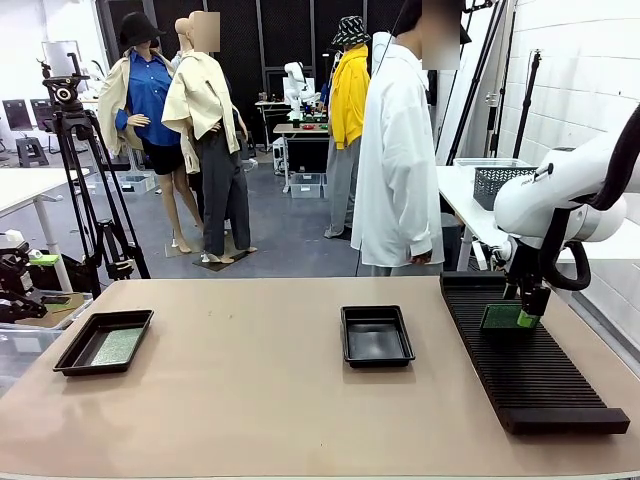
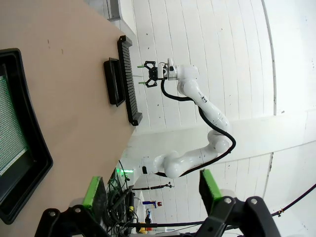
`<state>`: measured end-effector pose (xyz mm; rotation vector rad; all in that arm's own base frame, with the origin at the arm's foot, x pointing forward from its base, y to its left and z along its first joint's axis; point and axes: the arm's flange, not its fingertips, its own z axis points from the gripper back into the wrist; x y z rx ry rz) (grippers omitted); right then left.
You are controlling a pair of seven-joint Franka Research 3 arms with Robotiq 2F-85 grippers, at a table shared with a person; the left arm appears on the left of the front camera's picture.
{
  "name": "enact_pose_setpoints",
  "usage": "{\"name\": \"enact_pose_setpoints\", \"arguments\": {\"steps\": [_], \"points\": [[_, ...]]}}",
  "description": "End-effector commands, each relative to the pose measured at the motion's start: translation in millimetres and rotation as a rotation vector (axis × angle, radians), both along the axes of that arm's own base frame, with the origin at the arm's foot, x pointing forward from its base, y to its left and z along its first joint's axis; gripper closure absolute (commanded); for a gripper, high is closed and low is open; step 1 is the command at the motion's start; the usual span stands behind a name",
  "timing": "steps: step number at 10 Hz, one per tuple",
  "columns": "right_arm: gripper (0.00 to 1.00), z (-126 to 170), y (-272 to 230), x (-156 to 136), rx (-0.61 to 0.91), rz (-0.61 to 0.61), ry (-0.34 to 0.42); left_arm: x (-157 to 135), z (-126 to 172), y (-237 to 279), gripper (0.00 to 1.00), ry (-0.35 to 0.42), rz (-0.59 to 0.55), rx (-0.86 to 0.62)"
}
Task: Inspect and transfer BCBs to ESD trays.
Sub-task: Pick up the Blank PCB from the PCB Rack and place it in the right ESD tray.
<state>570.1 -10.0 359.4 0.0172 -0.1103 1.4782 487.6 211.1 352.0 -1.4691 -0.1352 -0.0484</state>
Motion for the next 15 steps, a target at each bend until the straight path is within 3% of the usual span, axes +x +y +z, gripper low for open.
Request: {"name": "enact_pose_setpoints", "arguments": {"steps": [1, 3, 4, 8, 9, 15], "points": [[0.0, 0.2, -2.3, 2.1, 0.036, 0.022, -0.015, 0.2, 1.7, 0.4, 0.0, -0.004, 0.001, 0.0], [0.0, 1.6, -2.2, 3.2, 0.041, 0.016, -0.013, 0.2, 1.7, 0.4, 0.0, -0.004, 0.001, 0.0], [0.11, 1.5, -2.4, 3.9, 0.044, 0.018, -0.01, 0.2, 1.7, 0.4, 0.0, -0.004, 0.001, 0.0], [0.9, 1.4, -3.9, 4.6, 0.053, 0.033, -0.01, 0.2, 1.7, 0.4, 0.0, -0.004, 0.001, 0.0], [1.0, 1.6, -3.4, 4.3, 0.047, 0.036, -0.01, 0.2, 1.7, 0.4, 0.0, -0.004, 0.001, 0.0], [1.0, 2.2, -1.4, 9.4, 0.019, 0.054, 0.024, 0.2, 1.7, 0.4, 0.0, -0.004, 0.001, 0.0]]}}
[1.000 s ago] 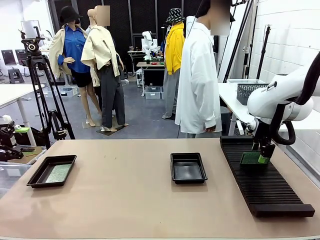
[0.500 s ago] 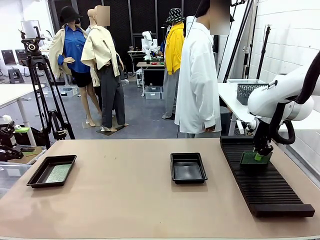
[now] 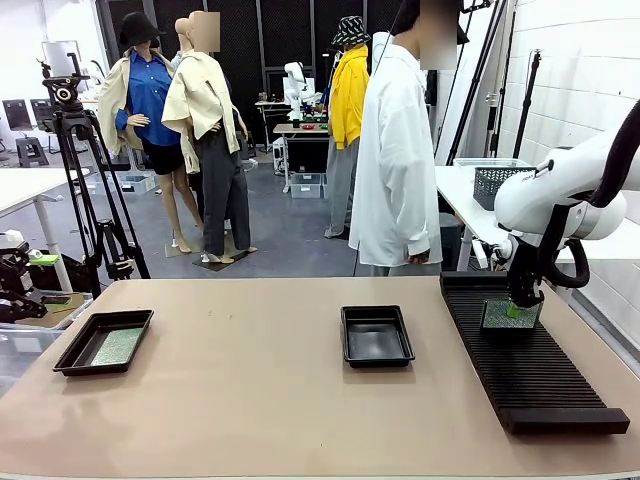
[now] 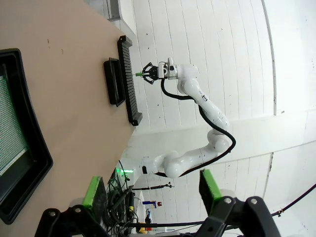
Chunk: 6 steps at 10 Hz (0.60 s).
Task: Inspect and transfer BCBs to ESD trays.
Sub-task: Pick up the Blank PCB from the PCB Rack and place it in the right ESD tray.
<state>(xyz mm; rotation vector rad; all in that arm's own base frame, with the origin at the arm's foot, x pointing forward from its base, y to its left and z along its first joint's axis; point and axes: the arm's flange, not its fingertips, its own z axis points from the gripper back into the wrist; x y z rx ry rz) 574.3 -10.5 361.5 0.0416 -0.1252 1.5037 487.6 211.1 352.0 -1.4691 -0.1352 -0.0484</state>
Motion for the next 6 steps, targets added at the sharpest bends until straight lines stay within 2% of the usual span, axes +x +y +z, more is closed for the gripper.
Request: {"name": "enact_pose_setpoints", "arguments": {"steps": [1, 6], "points": [[1.0, 1.8, -0.7, 6.8, -0.007, 0.027, 0.022, 0.2, 1.7, 0.4, 0.0, -0.004, 0.001, 0.0], [1.0, 12.3, 0.3, 10.7, -0.004, -0.012, 0.05, 0.2, 1.7, 0.4, 0.0, -0.004, 0.001, 0.0]]}}
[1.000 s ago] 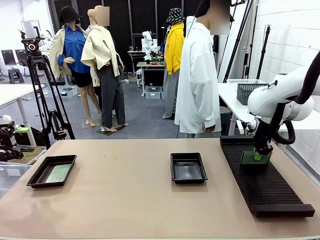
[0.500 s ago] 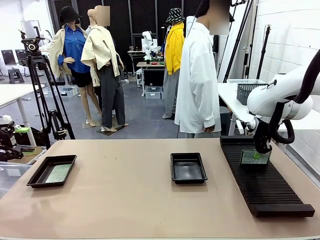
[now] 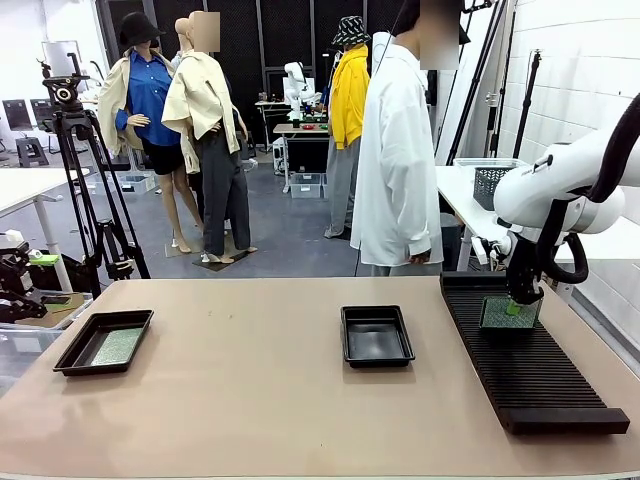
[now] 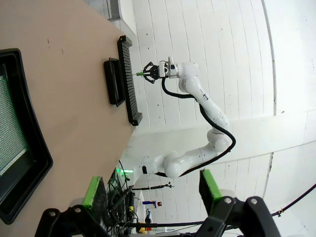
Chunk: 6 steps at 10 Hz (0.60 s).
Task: Inspect and transfer BCBs to ESD trays.
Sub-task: Pick up the Blank PCB from the PCB Rack and place it in the right ESD tray.
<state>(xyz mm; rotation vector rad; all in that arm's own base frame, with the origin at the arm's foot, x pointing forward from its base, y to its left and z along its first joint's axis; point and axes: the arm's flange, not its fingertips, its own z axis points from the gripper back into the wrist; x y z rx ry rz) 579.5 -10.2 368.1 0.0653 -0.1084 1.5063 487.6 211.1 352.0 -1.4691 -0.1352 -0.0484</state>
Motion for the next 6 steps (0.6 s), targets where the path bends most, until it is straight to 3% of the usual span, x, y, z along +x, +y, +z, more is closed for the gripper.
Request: {"name": "enact_pose_setpoints", "arguments": {"steps": [1, 6], "points": [[1.0, 16.3, 1.6, 3.6, -0.011, -0.033, 0.029, 0.2, 1.7, 0.4, 0.0, -0.004, 0.001, 0.0], [1.0, 72.1, 20.1, -15.0, -0.049, -0.086, -0.028, 0.2, 1.7, 0.4, 0.0, -0.004, 0.001, 0.0]]}}
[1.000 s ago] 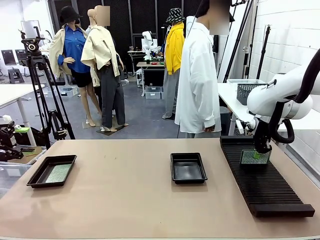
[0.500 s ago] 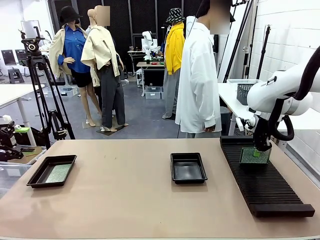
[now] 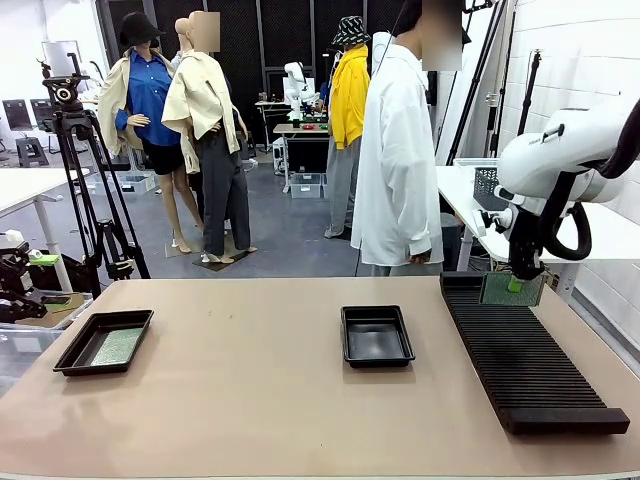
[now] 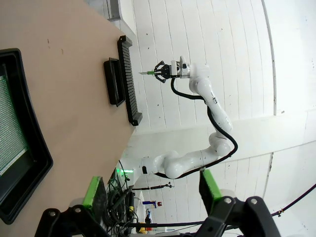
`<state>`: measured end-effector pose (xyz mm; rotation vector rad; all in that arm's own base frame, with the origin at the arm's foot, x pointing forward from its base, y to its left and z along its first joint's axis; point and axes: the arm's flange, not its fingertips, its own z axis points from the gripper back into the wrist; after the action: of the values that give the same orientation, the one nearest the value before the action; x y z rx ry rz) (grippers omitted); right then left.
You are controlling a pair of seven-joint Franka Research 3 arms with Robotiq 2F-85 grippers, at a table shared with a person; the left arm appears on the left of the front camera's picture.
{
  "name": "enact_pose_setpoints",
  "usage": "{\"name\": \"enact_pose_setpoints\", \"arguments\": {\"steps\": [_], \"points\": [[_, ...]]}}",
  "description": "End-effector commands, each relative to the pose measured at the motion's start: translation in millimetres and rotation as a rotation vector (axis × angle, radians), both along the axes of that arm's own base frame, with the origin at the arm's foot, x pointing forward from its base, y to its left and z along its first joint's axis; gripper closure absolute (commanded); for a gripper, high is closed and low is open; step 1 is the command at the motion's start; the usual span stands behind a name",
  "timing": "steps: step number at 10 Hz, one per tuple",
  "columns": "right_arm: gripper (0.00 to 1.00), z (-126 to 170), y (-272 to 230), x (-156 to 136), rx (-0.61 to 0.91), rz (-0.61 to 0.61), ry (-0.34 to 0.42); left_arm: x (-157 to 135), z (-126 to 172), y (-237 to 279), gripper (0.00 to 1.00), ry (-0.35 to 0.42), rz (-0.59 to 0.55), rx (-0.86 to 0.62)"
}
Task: Inspect and transfer BCBs to ESD trays.
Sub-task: Pick up the Blank PCB from the PCB Rack and place it in the right ESD tray.
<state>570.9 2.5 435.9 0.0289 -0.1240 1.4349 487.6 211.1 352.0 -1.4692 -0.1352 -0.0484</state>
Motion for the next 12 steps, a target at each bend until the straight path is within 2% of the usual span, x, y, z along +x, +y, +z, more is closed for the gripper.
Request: {"name": "enact_pose_setpoints", "arguments": {"steps": [1, 3, 4, 7, 10, 12], "points": [[1.0, 10.8, 11.1, -12.0, -0.042, -0.018, -0.001, 0.2, 1.8, 0.4, 0.0, -0.004, 0.001, 0.0], [1.0, 19.8, 18.9, -20.7, -0.015, -0.084, 0.015, 0.2, 1.8, 0.4, 0.0, -0.004, 0.001, 0.0], [1.0, 22.7, 25.9, -25.6, 0.031, -0.198, 0.024, 0.2, 1.8, 0.4, 0.0, -0.004, 0.001, 0.0], [1.0, 33.0, 52.8, -45.6, 0.226, -0.642, 0.012, 0.2, 1.8, 0.4, 0.0, -0.004, 0.001, 0.0], [1.0, 36.3, 75.0, -60.0, 0.293, -1.008, 0.033, 0.2, 1.8, 0.4, 0.0, -0.004, 0.001, 0.0], [1.0, 41.7, 87.0, -62.6, 0.295, -1.25, 0.164, 0.2, 1.8, 0.4, 0.0, -0.004, 0.001, 0.0]]}}
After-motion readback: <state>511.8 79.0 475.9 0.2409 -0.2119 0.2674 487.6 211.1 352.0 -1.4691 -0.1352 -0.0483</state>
